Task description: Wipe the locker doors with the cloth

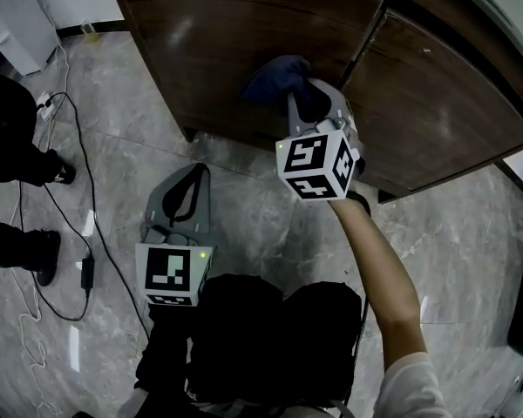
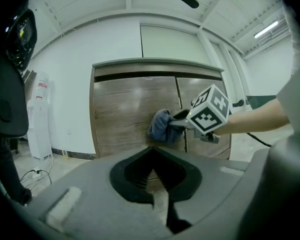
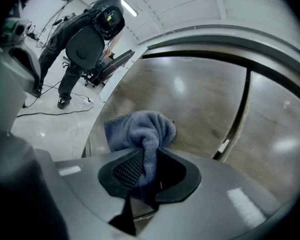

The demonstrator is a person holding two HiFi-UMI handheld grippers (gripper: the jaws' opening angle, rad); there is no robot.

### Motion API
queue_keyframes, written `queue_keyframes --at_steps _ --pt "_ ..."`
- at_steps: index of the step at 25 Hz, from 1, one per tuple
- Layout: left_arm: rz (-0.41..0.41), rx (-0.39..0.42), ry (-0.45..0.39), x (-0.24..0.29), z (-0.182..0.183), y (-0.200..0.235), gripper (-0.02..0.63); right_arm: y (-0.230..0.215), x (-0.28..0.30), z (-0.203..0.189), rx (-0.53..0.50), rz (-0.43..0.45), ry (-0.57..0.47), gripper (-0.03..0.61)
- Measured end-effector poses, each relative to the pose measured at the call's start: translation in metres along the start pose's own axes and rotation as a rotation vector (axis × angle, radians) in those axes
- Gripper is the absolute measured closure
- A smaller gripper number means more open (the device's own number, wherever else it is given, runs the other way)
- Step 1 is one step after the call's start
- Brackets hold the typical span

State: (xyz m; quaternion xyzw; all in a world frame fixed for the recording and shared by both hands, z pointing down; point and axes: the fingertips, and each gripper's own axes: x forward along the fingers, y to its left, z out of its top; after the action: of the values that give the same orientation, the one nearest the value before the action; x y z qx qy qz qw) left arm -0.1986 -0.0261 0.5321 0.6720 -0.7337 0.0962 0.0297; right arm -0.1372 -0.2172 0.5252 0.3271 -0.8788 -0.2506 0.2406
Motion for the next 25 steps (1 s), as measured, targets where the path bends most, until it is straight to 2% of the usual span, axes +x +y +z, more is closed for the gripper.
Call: queue_keyframes --at_steps 11,15,20,25 --pt "0.027 -0.011 0.033 -0.004 -0.019 0.018 0.611 0.121 0.054 -0.115 -0.106 0.172 0.211 0.503" --pt "0.029 -0.017 0.042 -0.003 -0.026 0.022 0.611 0.15 0.067 -0.148 -0.144 0.217 0.284 0.502" --pt "0.031 -0.026 0.056 0.0 -0.033 0.021 0.611 0.157 0.072 -0.144 -0.145 0.234 0.288 0.503" --pt "0.042 -0.03 0.051 0.0 -0.029 0.025 0.611 0.126 0.064 -0.084 -0.125 0.199 0.185 0.503"
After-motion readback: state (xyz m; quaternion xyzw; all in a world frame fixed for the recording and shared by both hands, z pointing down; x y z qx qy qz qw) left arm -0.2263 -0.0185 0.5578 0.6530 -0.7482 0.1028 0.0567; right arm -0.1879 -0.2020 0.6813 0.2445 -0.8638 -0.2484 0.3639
